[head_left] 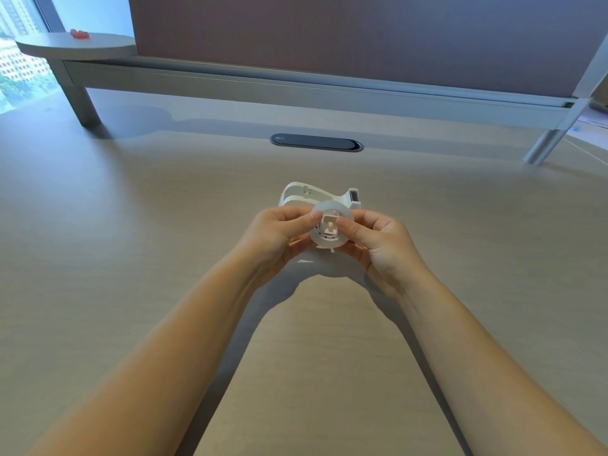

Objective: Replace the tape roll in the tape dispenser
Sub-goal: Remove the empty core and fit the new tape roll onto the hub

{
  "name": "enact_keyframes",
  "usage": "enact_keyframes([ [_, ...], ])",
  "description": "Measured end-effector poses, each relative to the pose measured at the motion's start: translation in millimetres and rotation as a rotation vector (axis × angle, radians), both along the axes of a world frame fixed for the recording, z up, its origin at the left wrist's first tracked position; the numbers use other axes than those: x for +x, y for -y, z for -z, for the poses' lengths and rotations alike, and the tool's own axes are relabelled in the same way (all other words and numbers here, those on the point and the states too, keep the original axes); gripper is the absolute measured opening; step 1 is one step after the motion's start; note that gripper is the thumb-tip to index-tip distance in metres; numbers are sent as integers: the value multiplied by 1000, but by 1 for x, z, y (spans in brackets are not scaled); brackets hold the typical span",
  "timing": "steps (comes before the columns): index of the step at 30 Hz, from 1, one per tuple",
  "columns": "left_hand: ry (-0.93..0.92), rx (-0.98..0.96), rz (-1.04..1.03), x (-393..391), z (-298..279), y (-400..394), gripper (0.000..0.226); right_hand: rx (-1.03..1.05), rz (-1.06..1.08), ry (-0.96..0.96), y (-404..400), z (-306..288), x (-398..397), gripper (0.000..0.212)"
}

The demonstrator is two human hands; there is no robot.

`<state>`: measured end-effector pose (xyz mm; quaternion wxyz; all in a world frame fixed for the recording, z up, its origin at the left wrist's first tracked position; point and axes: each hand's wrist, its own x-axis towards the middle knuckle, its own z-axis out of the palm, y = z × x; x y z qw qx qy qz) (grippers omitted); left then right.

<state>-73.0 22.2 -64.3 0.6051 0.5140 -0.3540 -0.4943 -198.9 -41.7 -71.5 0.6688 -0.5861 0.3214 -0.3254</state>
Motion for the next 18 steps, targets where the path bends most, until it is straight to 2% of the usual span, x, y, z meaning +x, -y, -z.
enact_keyframes([
  [5,62,-31,24,0,4,-2,16,-24,-11,-37,1,0,-1,4],
  [18,158,-173,-107,-5,10,-2,17,-99,22,33,-4,1,0,13],
])
